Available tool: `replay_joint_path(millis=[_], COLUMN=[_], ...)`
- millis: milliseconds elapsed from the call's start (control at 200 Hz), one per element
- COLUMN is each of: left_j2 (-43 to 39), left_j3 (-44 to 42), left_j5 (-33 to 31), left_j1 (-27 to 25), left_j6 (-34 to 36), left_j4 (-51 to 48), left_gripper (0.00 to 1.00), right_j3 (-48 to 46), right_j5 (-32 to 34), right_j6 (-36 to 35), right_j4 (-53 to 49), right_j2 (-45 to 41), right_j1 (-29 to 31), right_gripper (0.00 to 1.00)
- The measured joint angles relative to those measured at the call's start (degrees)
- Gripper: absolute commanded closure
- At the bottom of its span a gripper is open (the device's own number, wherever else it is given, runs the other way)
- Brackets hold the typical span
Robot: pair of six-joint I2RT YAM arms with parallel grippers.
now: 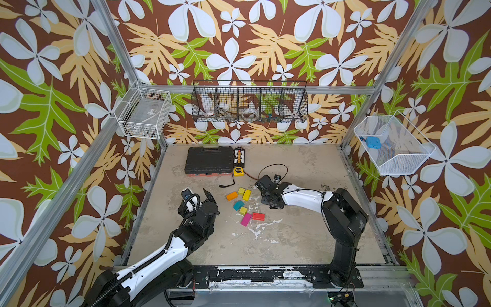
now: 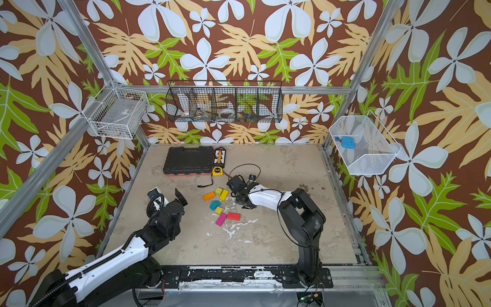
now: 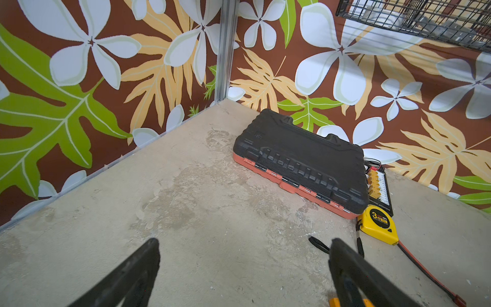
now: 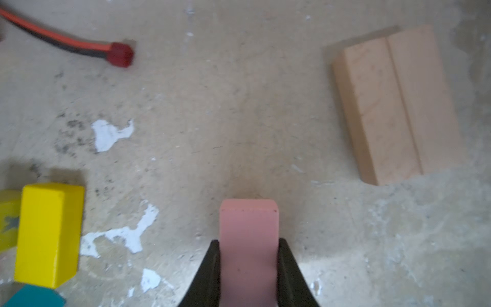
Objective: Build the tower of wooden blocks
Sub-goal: 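Lower the right gripper over the pink block while left arm hovers, then close the right gripper on the pink block and lift it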
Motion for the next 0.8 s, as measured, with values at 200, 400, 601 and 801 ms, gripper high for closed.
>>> replay_joint_path(millis=[200,400,601,801], left_j2=[0.1,0.1,0.2,0.2], left_j3=[-0.1,-0.1,-0.1,-0.1], left_j5=[0.1,0.3,0.3,0.3], left_j1=[0.0,0.0,0.0,0.0], left_j6=[0.2,0.2,0.2,0.2], left_j4=[0.2,0.2,0.2,0.2], left_gripper=[0.00,0.00,0.00,0.00], right_j3=[0.2,-2.3,-9.0,-8.2], right_j5=[-1.2,-2.8,-5.8,-11.3], right_j6=[0.4,-0.3,-2.1,-4.5], right_j4=[1.4,2.9,7.3,10.6], right_j2=[0.8,-1.0,-4.7,-4.1], right_j1=[-0.8,-0.8,-0.7,0.9], right_gripper=[0.62,0.43,0.47,0.53])
